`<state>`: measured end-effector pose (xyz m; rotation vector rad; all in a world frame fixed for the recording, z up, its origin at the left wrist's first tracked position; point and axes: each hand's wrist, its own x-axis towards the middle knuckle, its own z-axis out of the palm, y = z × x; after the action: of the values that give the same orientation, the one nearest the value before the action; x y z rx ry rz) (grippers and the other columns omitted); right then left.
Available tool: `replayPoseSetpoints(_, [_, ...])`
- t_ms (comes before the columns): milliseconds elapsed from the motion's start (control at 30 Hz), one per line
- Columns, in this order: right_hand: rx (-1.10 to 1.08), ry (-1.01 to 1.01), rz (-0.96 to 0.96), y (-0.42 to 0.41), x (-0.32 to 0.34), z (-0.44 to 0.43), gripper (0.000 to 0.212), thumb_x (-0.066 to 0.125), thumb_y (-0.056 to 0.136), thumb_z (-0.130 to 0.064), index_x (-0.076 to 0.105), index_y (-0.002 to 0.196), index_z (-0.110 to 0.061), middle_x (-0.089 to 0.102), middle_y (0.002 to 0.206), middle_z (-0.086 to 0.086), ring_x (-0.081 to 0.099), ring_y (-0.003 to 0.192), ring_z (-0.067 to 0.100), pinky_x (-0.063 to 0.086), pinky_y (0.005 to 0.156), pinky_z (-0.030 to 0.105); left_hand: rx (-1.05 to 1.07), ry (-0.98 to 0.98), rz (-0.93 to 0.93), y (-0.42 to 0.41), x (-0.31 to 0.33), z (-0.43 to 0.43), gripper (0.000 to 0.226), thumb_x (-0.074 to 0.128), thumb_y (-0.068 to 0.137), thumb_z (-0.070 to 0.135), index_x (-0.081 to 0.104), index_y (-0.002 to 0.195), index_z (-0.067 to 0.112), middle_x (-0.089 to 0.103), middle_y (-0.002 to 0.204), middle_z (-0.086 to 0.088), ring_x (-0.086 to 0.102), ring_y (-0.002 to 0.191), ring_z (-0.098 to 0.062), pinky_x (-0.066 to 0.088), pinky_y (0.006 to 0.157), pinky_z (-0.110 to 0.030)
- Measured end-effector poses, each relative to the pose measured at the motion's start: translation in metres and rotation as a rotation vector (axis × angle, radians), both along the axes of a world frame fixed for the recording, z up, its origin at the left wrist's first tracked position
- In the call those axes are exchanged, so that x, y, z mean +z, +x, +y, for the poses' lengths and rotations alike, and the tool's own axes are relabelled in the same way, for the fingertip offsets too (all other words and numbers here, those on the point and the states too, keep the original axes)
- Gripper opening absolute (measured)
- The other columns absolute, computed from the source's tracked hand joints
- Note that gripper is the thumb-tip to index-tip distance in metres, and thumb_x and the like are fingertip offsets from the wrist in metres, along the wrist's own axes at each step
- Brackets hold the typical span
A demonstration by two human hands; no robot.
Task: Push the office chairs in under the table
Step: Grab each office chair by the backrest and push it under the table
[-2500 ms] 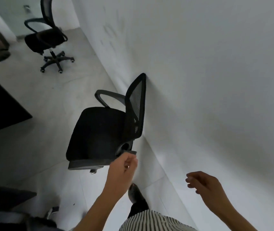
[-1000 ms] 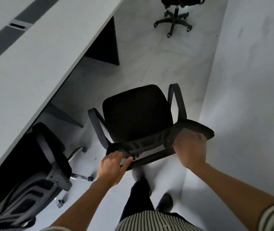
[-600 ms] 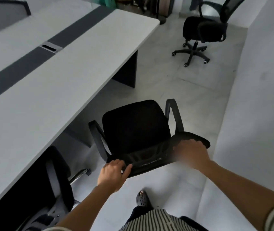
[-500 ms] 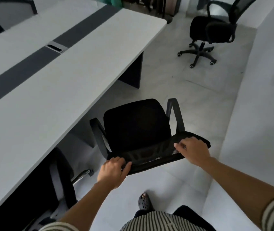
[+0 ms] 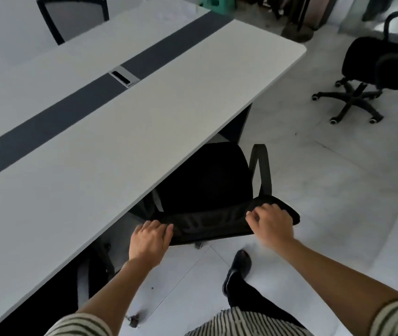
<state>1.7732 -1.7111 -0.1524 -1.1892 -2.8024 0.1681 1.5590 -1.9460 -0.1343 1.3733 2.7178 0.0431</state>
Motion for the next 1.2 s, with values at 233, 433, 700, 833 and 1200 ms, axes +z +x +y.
replayPoseSetpoints(233, [0.102, 0.01, 0.007, -0.061, -0.002, 0.066, 0.045, 0.039, 0.082, -0.042, 0.067, 0.06, -0.016, 0.062, 0.058, 0.003, 0.056, 0.056, 0.025, 0.027, 0.05, 0.028, 0.135, 0.026, -0.014, -0.039, -0.003, 0.05, 0.052, 0.022, 0.091, 0.048, 0.067, 0.08, 0.025, 0.067, 0.081, 0.007, 0.064, 0.085, -0.019, 0.049, 0.081, -0.035])
replayPoseSetpoints(433, [0.11, 0.014, -0.01, -0.09, 0.001, 0.098, 0.044, 0.038, 0.082, -0.039, 0.066, 0.059, -0.015, 0.06, 0.057, 0.003, 0.055, 0.055, 0.025, 0.029, 0.05, 0.028, 0.127, -0.001, -0.006, -0.06, -0.003, 0.075, 0.045, 0.029, 0.089, 0.045, 0.062, 0.07, 0.023, 0.062, 0.071, 0.004, 0.063, 0.075, -0.023, 0.049, 0.069, -0.036])
replayPoseSetpoints(700, [0.02, -0.162, 0.032, -0.103, 0.012, 0.114, 0.029, 0.053, 0.086, -0.032, 0.073, 0.077, -0.012, 0.067, 0.071, 0.005, 0.06, 0.07, 0.027, 0.036, 0.062, 0.032, 0.198, -0.076, -0.197, -0.061, 0.008, 0.092, 0.043, 0.024, 0.09, 0.044, 0.06, 0.077, 0.023, 0.061, 0.084, 0.004, 0.059, 0.085, -0.021, 0.043, 0.081, -0.036])
replayPoseSetpoints(833, [-0.148, -0.534, 0.357, -0.077, 0.051, 0.081, 0.015, 0.06, 0.089, -0.026, 0.071, 0.092, -0.017, 0.07, 0.085, -0.006, 0.063, 0.084, 0.009, 0.047, 0.07, 0.019, 0.157, -0.077, -0.415, -0.07, 0.015, 0.099, 0.026, 0.041, 0.093, 0.037, 0.061, 0.103, 0.024, 0.062, 0.1, 0.004, 0.059, 0.099, -0.019, 0.041, 0.088, -0.034])
replayPoseSetpoints(1200, [-0.999, -0.784, 0.924, 0.101, 0.102, 0.024, 0.011, 0.061, 0.089, -0.009, 0.072, 0.087, -0.011, 0.076, 0.076, 0.003, 0.073, 0.072, 0.02, 0.052, 0.067, 0.037, 0.014, 0.164, -1.041, 0.0, 0.077, 0.191, 0.01, 0.057, 0.09, 0.021, 0.066, 0.09, 0.026, 0.07, 0.077, 0.001, 0.067, 0.075, -0.01, 0.056, 0.07, -0.03])
